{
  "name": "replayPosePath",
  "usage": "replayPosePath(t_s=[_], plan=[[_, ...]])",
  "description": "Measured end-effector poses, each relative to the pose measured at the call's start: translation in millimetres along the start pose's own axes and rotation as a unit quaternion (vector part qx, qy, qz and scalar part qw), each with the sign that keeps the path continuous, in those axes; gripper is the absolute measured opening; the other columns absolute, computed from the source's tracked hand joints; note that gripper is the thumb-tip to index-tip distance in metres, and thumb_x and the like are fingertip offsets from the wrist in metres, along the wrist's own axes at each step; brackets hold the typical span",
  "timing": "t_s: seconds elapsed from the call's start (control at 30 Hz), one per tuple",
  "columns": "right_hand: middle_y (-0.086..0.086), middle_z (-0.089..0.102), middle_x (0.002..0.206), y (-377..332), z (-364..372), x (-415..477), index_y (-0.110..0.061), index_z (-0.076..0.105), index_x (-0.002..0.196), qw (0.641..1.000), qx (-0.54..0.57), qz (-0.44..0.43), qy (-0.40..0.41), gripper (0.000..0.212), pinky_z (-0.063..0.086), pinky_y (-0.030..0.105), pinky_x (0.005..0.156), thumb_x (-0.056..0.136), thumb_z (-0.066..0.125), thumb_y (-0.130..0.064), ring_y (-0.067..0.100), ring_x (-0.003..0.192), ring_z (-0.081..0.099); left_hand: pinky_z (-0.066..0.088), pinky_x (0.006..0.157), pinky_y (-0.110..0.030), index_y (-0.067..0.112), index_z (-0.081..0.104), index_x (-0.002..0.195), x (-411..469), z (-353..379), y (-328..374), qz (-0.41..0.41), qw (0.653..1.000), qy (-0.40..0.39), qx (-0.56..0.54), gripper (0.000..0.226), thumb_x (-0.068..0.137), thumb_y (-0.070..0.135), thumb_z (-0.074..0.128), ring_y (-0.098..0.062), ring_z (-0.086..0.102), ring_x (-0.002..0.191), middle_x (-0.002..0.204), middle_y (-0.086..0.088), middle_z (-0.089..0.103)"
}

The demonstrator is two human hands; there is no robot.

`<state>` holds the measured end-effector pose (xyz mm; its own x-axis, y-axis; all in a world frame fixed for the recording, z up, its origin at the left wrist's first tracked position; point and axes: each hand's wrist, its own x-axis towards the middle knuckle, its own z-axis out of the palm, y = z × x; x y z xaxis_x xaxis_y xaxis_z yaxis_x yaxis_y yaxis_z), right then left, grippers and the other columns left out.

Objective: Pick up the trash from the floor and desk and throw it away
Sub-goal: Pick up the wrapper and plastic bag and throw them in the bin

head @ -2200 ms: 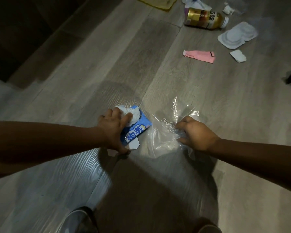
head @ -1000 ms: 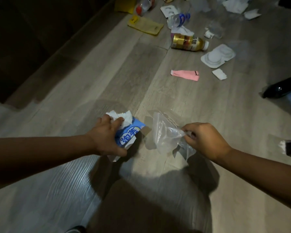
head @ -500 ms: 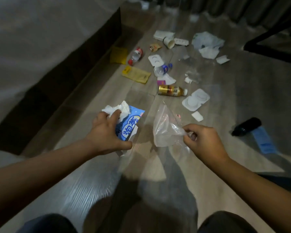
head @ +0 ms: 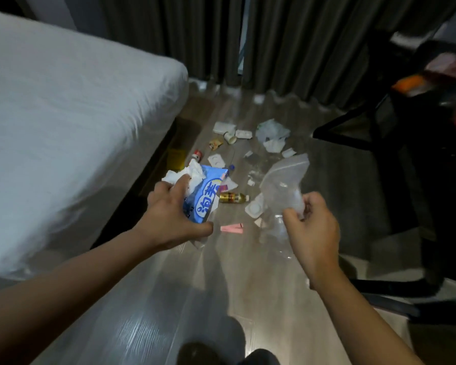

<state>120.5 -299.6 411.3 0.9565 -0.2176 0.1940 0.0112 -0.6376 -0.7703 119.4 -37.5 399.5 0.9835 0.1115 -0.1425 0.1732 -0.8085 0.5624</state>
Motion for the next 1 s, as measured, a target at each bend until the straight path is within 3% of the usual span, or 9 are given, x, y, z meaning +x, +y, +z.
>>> replayPosePath(t_s=[0.07,0.17,0.27,0.47,0.57,0.63,0.8,1.0], plan=[[-0.005,0.052,0.06,-40.4,-50.2,4.0,-0.021,0.045,0.074,0.999,0.017,0.0,0.027,0.008,0.039,0.016,0.048,0.076,0.052,-0.023,0.005,0.057,0.052,0.031,0.096,-0.029,0.038,0.014,0.144,-14.9,-40.2,47.7,0.024,1.0,0.008,-0.008,0.117,0.041,0.073,0.06,-0.019,0.027,0.125,0.127,0.002,0.028],[-0.002,0.05,0.061,-93.0,-121.5,9.9,-0.019,0.045,0.074,0.997,0.042,0.017,0.057,0.008,0.039,0.029,0.048,0.077,0.051,-0.017,0.01,0.052,0.045,0.027,0.098,-0.026,0.037,0.015,0.144,-34.8,-93.6,117.7,0.067,0.997,0.019,-0.024,0.118,0.041,0.071,0.06,-0.018,0.028,0.125,0.122,0.005,0.027],[-0.003,0.05,0.058,-133.7,-180.7,11.1,-0.022,0.047,0.073,0.995,0.054,0.016,0.082,0.005,0.038,0.03,0.047,0.075,0.052,-0.021,0.011,0.05,0.045,0.025,0.098,-0.024,0.038,0.014,0.144,-48.8,-135.6,174.3,0.103,0.994,0.025,-0.037,0.117,0.041,0.069,0.061,-0.017,0.027,0.125,0.114,0.01,0.021],[-0.003,0.057,0.06,-193.7,-252.0,-7.0,-0.029,0.053,0.076,0.987,0.093,-0.011,0.13,0.005,0.036,0.017,0.041,0.078,0.057,-0.031,0.002,0.045,0.044,0.029,0.1,-0.026,0.037,0.016,0.145,-68.5,-186.6,238.7,0.185,0.981,0.023,-0.051,0.112,0.047,0.061,0.065,-0.018,0.029,0.125,0.12,0.005,0.027],[0.002,0.062,0.068,-217.6,-270.9,-28.4,-0.029,0.054,0.078,0.981,0.094,-0.012,0.172,0.008,0.043,0.027,0.045,0.082,0.06,-0.033,0.017,0.051,0.052,0.03,0.105,-0.029,0.037,0.016,0.145,-77.9,-205.1,254.8,0.239,0.97,0.013,-0.051,0.111,0.048,0.06,0.064,-0.018,0.029,0.127,0.125,0.003,0.028],[0.003,0.062,0.07,-229.9,-279.5,-48.3,-0.029,0.054,0.078,0.974,0.083,-0.01,0.212,0.009,0.045,0.027,0.047,0.084,0.061,-0.029,0.02,0.056,0.055,0.029,0.105,-0.029,0.036,0.015,0.146,-83.5,-214.1,261.6,0.279,0.959,-0.001,-0.053,0.112,0.048,0.06,0.064,-0.019,0.029,0.127,0.125,0.002,0.029],[0.001,0.058,0.068,-248.6,-295.7,-115.3,-0.024,0.053,0.076,0.944,0.026,0.013,0.328,0.013,0.036,0.015,0.045,0.085,0.061,-0.021,0.004,0.05,0.045,0.03,0.1,-0.027,0.037,0.014,0.146,-106.3,-214.0,275.0,0.376,0.924,-0.059,-0.047,0.114,0.045,0.066,0.06,-0.017,0.029,0.124,0.117,0.009,0.024],[-0.006,0.057,0.065,-257.2,-337.8,-237.7,-0.024,0.055,0.078,0.884,-0.066,0.098,0.452,0.009,0.038,0.014,0.05,0.084,0.062,-0.023,0.003,0.055,0.048,0.029,0.097,-0.026,0.039,0.014,0.145,-182.3,-179.4,319.0,0.487,0.853,-0.174,-0.064,0.117,0.04,0.067,0.057,-0.019,0.031,0.121,0.113,0.01,0.021]])
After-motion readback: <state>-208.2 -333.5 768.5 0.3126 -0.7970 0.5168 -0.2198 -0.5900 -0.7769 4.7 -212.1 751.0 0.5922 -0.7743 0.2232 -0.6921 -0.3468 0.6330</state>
